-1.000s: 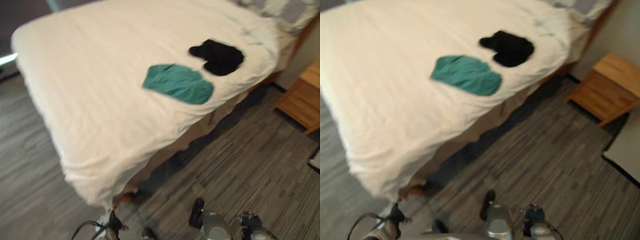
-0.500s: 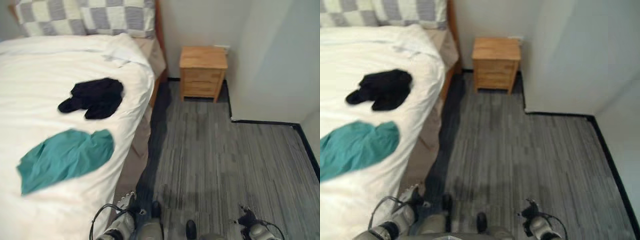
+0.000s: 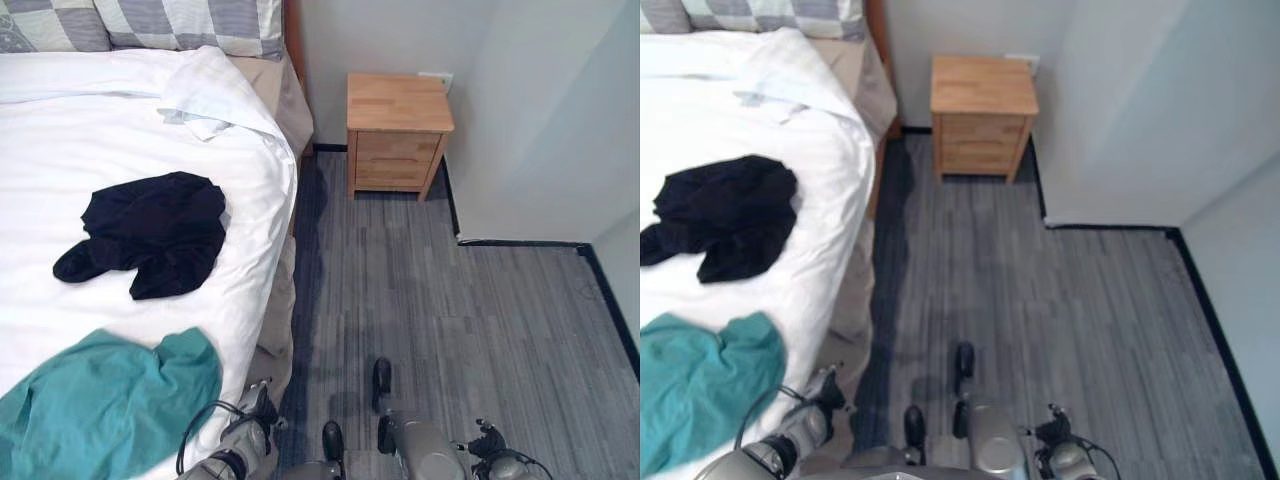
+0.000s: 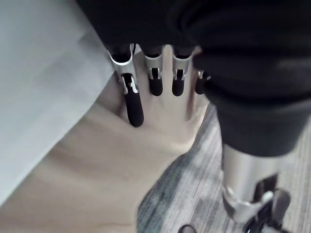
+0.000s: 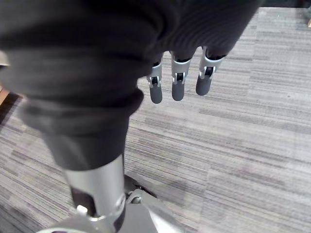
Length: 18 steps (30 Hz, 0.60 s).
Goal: Tidy up the quilt and then pick up the clothes from the bed and put them into the laundry hamper.
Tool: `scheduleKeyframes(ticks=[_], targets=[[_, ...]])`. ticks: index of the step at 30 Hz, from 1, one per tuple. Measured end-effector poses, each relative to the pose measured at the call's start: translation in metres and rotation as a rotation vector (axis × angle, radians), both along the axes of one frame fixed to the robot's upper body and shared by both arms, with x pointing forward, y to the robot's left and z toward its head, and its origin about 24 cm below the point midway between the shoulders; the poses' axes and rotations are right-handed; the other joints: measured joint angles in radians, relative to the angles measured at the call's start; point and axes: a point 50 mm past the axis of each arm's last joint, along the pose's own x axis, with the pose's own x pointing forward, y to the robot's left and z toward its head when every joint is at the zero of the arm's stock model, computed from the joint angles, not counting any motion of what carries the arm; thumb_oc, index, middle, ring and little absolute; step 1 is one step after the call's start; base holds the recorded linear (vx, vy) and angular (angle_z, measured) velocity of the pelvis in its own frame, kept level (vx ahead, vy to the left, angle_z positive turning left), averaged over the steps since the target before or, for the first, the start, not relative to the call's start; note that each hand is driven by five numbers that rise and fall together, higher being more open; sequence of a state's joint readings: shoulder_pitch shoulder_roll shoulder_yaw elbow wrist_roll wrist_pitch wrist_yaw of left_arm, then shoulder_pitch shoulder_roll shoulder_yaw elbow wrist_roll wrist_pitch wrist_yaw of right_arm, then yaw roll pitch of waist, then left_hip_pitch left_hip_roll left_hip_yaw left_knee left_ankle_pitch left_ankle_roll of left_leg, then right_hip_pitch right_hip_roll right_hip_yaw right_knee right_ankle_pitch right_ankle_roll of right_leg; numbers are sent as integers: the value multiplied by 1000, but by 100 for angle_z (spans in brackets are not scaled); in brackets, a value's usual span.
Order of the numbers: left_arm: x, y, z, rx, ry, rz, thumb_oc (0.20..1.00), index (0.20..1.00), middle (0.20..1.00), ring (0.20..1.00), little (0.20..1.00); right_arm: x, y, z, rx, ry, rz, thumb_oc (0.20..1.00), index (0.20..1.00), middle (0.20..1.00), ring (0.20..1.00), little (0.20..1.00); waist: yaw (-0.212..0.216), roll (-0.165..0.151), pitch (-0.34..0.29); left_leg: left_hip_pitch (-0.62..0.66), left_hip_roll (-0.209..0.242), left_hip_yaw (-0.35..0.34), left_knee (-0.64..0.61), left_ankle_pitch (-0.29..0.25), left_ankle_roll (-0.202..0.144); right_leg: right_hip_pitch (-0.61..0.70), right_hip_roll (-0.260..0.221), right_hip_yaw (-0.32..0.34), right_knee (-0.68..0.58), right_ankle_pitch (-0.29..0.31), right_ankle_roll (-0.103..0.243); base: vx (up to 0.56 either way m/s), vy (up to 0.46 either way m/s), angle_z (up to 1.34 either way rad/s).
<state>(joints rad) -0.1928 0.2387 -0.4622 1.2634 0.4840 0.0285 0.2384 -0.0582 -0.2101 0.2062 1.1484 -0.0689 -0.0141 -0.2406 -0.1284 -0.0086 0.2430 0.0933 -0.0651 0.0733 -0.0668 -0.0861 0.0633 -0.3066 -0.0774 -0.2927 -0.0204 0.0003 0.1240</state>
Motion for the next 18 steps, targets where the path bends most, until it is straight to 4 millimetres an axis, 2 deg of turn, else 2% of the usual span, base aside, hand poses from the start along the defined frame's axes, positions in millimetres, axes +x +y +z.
scheduleKeyframes(ticks=[1, 2, 3, 4, 5, 6, 7, 8, 9, 10, 11, 12, 13, 14, 15, 16, 17, 18], targets=[[-18, -3, -7, -12, 43, 9, 1000, 1000, 1000, 1000, 1000, -3, -3, -1, -11, 13, -10, 1000, 1000, 1000, 1000, 1000, -10, 29, -5, 42, 25, -2, 28, -45, -15, 7, 8, -1, 86, 6, -29, 555, -196, -10], [-29, -3, -11, -16, 69, 16, 1000, 1000, 1000, 1000, 1000, -11, -7, -2, -19, 29, -14, 1000, 1000, 1000, 1000, 1000, -22, 42, -21, 53, 43, -6, 51, -68, -25, 33, 21, -3, 91, 19, -27, 553, -197, 10], [-47, 1, -15, -20, 98, 40, 1000, 1000, 1000, 1000, 1000, -19, -9, -5, -17, 54, -30, 1000, 1000, 1000, 1000, 1000, 5, 61, -26, 40, 77, 9, 233, -160, -86, 64, 43, -30, 208, -28, -101, 453, -193, -2], [-50, 11, -13, -1, 98, 53, 1000, 1000, 1000, 1000, 1000, -34, -6, -10, -6, 113, -38, 1000, 1000, 1000, 1000, 1000, 41, 1, -23, -65, 86, 56, 562, -173, -128, 84, 13, -11, 251, 7, -199, 301, -114, -25], [-63, 11, -17, -3, 135, 87, 1000, 1000, 1000, 1000, 1000, -35, -8, -10, -15, 112, -28, 1000, 1000, 1000, 1000, 1000, 55, 17, -37, -94, 105, 42, 686, -133, -160, 111, 48, -8, 247, -37, -183, 646, -120, -70], [-70, 13, -18, -13, 135, 130, 1000, 1000, 1000, 1000, 1000, -26, -17, -5, -45, 84, 1, 1000, 1000, 1000, 1000, 1000, 90, -7, -42, -239, 118, -11, 965, 32, -156, 153, 75, 28, 204, -29, -218, 537, 20, -80], [-70, 15, -17, -8, 135, 135, 1000, 1000, 1000, 1000, 1000, -13, -13, -2, -41, 59, 23, 1000, 1000, 1000, 1000, 1000, 107, -8, -44, -279, 119, -17, 989, 22, -157, 184, 89, 65, 181, -35, -226, 741, 76, -103], [-60, 21, -14, 0, 104, 143, 1000, 1000, 1000, 1000, 1000, 8, -9, 3, -52, 29, 64, 1000, 1000, 1000, 1000, 1000, 140, -52, -15, -323, 113, 2, 910, -44, -131, 270, 103, 123, 95, -28, -225, 406, 84, -90], [-53, 23, -11, 0, 85, 151, 1000, 1000, 1000, 1000, 1000, 15, -6, 4, -53, 20, 86, 1000, 1000, 1000, 1000, 1000, 150, -79, 2, -339, 108, 3, 845, -62, -127, 320, 100, 138, 55, -13, -226, 622, 225, -83], [-47, 23, -9, -4, 66, 153, 1000, 1000, 1000, 1000, 1000, 24, 2, 7, -39, -8, 110, 1000, 1000, 1000, 1000, 1000, 161, -87, 4, -363, 105, 2, 780, -60, -128, 356, 106, 151, 30, -12, -220, 606, 227, -65], [-42, 21, -7, -19, 35, 147, 1000, 1000, 1000, 1000, 1000, 37, 3, 13, -46, -54, 145, 1000, 1000, 1000, 1000, 1000, 172, -90, 5, -391, 92, -2, 573, -44, -126, 439, 112, 163, -27, -52, -148, 793, 272, -56], [-36, 19, -6, -27, 12, 139, 1000, 1000, 1000, 1000, 1000, 34, 3, 12, -46, -50, 148, 1000, 1000, 1000, 1000, 1000, 180, -95, -3, -383, 90, 6, 434, -15, -116, 462, 115, 163, -49, -68, -147, 376, 104, -42], [-30, 16, -4, -32, -7, 126, 1000, 1000, 1000, 1000, 1000, 35, 1, 13, -50, -54, 146, 1000, 1000, 1000, 1000, 1000, 183, -79, -14, -402, 92, 20, 353, 23, -110, 485, 126, 161, -61, -71, -150, 577, 115, -21], [-17, 10, -1, -51, -49, 125, 1000, 1000, 1000, 1000, 1000, 35, -6, 14, -70, -54, 146, 1000, 1000, 1000, 1000, 1000, 180, -53, -16, -436, 99, 118, 182, 91, -106, 530, 154, 137, -60, -125, -150, 391, 71, 1], [-13, 10, 1, -52, -59, 124, 1000, 1000, 1000, 1000, 1000, 30, -8, 12, -72, -38, 140, 1000, 1000, 1000, 1000, 1000, 175, -46, -21, -440, 84, 201, 169, 117, -66, 570, 155, 119, -59, -161, -122, 528, 110, 19], [-12, 9, 1, -54, -60, 133, 1000, 1000, 1000, 1000, 1000, 18, -9, 7, -76, 0, 140, 1000, 1000, 1000, 1000, 1000, 166, -49, -23, -417, 80, 313, 185, 136, 18, 610, 174, 105, -29, -190, -76, 277, 130, 33], [-24, 8, -4, -53, -25, 144, 1000, 1000, 1000, 1000, 1000, 3, -12, 3, -83, 42, 135, 1000, 1000, 1000, 1000, 1000, 163, -10, -44, -379, 87, 333, 149, 195, 111, 617, 210, 84, 42, -202, -57, 638, 230, 49], [-24, 18, -4, -15, -5, 157, 1000, 1000, 1000, 1000, 1000, -17, 1, -7, -53, 108, 163, 1000, 1000, 1000, 1000, 1000, 177, -46, -54, -318, 66, 278, 133, 225, 155, 507, 167, 12, 380, -216, -5, 492, 191, 63]])
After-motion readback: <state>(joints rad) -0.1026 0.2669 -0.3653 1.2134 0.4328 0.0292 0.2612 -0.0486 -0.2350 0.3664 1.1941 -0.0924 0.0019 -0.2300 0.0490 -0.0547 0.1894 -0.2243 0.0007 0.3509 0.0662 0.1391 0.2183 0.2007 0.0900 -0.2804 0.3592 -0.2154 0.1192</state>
